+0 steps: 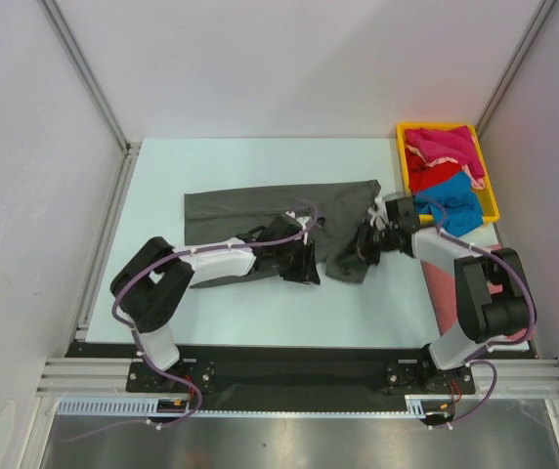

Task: Fold and stack the t-shirts
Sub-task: Fold the tshirt

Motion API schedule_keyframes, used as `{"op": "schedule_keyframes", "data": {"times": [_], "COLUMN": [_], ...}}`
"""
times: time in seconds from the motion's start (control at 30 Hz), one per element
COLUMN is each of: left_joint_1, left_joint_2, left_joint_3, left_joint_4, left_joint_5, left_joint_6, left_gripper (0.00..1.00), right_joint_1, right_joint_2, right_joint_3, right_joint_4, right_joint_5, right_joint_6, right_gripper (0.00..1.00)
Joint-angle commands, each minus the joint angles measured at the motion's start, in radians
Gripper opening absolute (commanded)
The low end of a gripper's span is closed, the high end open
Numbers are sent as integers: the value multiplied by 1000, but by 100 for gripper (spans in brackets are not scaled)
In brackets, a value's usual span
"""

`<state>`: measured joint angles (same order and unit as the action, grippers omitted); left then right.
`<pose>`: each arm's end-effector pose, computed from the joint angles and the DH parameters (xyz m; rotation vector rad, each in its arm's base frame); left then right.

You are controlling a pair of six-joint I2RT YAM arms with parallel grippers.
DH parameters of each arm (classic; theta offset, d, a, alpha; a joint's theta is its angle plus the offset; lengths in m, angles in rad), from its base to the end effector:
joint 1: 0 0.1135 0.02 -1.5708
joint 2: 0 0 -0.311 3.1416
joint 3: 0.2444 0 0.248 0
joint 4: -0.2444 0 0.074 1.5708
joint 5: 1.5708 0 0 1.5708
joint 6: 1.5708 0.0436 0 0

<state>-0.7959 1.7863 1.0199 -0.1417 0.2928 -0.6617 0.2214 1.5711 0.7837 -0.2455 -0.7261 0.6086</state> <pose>0.2518 -0.2751 0.2024 0.3166 2.6751 -0.9123 0.2737 0.0913 0.2048 0.2403 2.6847 1.2299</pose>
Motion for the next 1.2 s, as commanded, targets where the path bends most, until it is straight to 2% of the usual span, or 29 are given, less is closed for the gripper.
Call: {"op": "schedule_keyframes", "data": {"times": [0.0,0.1,0.2,0.33,0.37,0.4,0.53,0.67,0.7,0.73,0.8,0.87,0.9,1.03,1.17], "left_joint_1": [7,24,66,121,135,168,265,426,444,455,478,491,491,511,573], "left_joint_2": [-154,-206,-232,-272,-283,-294,-364,-381,-381,-380,-372,-351,-328,-259,-214], "left_joint_3": [3,16,12,-26,-43,-75,-104,-103,-96,-95,-96,-95,-106,-170,-225], "left_joint_4": [7,-22,-25,-55,-56,-55,-116,-209,-251,-268,-309,-335,-337,-262,-202], "left_joint_5": [25,20,51,37,34,37,43,37,22,2,-66,-122,-135,-93,-72], "left_joint_6": [68,86,88,96,94,93,143,177,185,191,200,204,206,174,120], "left_gripper": [42,43,42,42,47,48,49,49,49,49,55,56,57,51,47], "right_joint_1": [-10,-14,-16,-13,-17,-19,-19,-30,-34,-39,-73,-106,-125,-140,-149], "right_joint_2": [97,259,359,221,201,178,127,18,-12,-51,-60,-16,-2,44,9], "right_joint_3": [238,439,528,341,316,299,243,177,170,164,155,160,169,245,305], "right_joint_4": [112,126,108,117,115,103,-46,-198,-222,-251,-264,-276,-270,-328,-386], "right_joint_5": [30,19,-59,-38,-45,-53,-62,-20,-4,10,28,-1,-9,37,113], "right_joint_6": [49,71,123,148,146,138,59,-19,-45,-53,-78,-84,-89,-125,-155], "right_gripper": [18,19,18,18,20,21,24,26,29,36,41,42,47,39,38]}}
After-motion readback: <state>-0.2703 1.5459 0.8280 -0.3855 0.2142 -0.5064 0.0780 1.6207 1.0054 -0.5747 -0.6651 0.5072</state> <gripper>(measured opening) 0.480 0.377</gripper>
